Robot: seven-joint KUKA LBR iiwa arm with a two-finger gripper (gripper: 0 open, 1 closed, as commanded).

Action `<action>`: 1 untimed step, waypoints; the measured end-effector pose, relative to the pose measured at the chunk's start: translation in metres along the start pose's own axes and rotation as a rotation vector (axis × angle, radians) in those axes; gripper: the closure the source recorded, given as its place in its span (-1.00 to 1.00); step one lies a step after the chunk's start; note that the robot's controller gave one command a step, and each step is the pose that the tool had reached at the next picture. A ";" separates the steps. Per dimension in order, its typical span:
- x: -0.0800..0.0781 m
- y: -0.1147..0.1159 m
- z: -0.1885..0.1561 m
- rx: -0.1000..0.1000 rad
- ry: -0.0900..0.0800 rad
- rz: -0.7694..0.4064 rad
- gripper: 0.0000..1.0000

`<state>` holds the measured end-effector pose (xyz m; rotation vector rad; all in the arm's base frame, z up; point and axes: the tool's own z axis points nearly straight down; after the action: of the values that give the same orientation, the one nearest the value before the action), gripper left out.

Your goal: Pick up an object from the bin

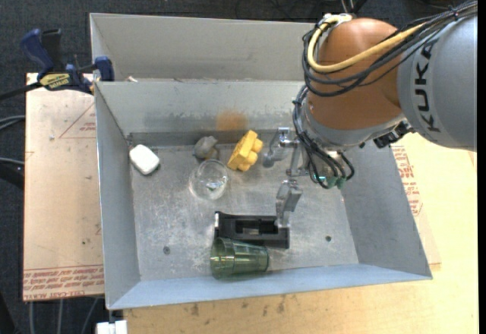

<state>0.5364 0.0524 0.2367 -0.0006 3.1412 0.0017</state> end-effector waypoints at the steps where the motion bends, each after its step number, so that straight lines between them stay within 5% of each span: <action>1: 0.012 -0.002 0.045 0.000 -0.007 -0.021 -1.00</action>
Offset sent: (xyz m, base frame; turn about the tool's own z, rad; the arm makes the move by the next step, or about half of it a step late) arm -0.0480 -0.0105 -0.0909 -0.3287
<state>0.5248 0.0503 0.1921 -0.0334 3.1341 0.0021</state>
